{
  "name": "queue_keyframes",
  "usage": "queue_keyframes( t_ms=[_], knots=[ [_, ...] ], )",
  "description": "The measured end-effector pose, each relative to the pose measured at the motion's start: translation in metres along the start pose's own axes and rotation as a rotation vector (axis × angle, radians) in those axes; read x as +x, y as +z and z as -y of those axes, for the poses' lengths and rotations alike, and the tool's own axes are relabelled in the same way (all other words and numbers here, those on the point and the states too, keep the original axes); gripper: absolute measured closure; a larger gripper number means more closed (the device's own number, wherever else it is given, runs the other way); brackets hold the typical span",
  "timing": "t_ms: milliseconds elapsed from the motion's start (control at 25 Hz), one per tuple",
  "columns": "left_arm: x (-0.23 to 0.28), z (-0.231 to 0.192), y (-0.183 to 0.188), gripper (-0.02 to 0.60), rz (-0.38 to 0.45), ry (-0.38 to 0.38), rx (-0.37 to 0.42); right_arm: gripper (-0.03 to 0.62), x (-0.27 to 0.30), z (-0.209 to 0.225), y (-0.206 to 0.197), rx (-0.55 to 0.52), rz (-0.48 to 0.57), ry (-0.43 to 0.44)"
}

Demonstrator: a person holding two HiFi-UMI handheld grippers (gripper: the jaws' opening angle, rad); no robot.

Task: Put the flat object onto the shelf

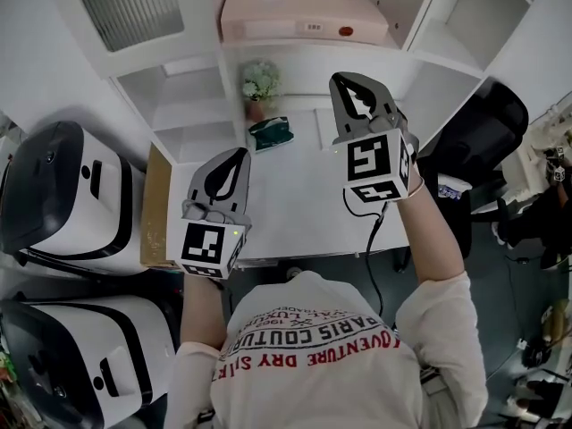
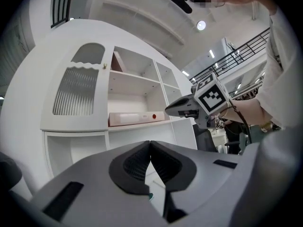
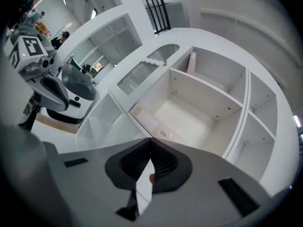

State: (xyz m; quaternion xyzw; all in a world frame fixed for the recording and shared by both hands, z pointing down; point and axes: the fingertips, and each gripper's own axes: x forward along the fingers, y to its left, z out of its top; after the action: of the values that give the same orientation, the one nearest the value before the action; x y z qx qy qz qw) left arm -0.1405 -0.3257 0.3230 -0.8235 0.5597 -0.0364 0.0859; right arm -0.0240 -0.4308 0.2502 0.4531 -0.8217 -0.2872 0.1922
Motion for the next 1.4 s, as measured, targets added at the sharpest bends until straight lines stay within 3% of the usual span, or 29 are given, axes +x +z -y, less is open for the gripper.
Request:
queue_keyframes(
  t_ms=[240,360,640,960,1120,1400],
  knots=[
    [0.0,0.007,-0.001,0.568,-0.006,-0.04,0.036,0.566,-0.03,-0.022,-0.022,0.162,0.07,-0.052],
    [0.002,0.005,-0.001,0.568,-0.009,-0.039,0.051,0.566,-0.038,-0.039,-0.035,0.256,0.077,-0.016],
    [0.004,-0.012,-0.01,0.568,-0.011,-0.003,0.004,0.566,-0.048,-0.069,-0.059,0.433,0.095,0.082],
    [0.018,-0.021,-0.005,0.568,0.005,0.005,-0.007,0.566,-0.034,-0.073,-0.056,0.421,0.154,0.124],
    [0.024,-0.027,-0.005,0.568,0.011,0.007,0.005,0.567,-0.03,-0.071,-0.036,0.424,0.257,0.154],
    [0.031,-0.029,-0.003,0.568,0.027,0.017,0.005,0.566,-0.027,-0.059,-0.039,0.412,0.265,0.124]
  ],
)
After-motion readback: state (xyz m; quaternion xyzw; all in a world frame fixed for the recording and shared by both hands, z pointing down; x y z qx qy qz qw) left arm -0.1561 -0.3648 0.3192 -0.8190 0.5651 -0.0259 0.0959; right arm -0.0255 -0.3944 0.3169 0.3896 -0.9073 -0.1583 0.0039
